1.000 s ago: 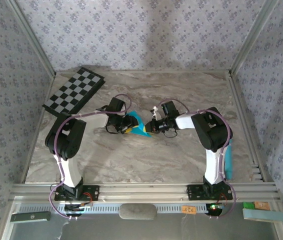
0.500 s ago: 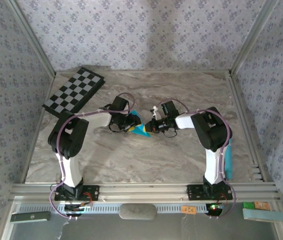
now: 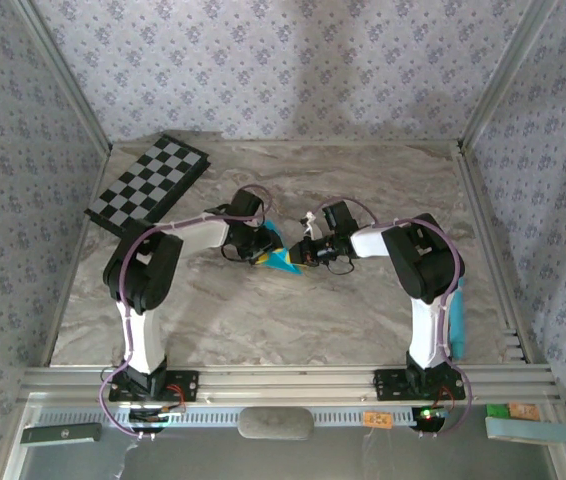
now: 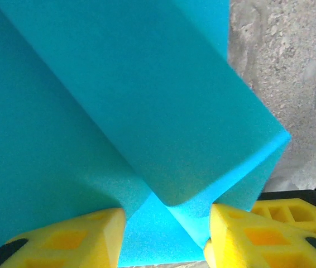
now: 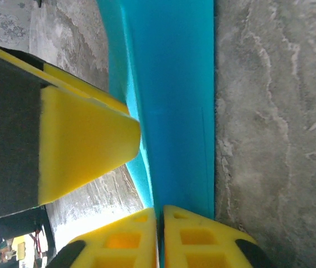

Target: Fold a paper plane with a square sheet of paper (pick it up from the middle)

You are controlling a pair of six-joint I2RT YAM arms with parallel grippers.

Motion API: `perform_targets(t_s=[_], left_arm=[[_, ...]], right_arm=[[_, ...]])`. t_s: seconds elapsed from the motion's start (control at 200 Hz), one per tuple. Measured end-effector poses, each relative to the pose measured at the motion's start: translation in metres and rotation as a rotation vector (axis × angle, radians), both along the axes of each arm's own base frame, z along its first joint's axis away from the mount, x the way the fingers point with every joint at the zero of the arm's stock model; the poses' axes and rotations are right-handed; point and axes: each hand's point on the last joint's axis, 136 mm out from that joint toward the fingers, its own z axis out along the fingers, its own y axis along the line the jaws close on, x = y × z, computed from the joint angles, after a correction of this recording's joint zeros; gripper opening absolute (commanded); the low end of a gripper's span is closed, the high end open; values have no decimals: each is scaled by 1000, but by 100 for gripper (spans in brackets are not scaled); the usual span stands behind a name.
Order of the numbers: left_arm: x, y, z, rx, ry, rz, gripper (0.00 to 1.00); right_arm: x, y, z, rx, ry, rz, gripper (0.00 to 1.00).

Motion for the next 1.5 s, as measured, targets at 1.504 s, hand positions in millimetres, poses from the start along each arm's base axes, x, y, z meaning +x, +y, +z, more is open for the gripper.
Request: perform_targets(t_s=[1.504], left_arm=[[-1, 2, -4, 21, 55, 42, 43]], right_arm=[[-6, -9, 4, -249, -370, 109, 28]])
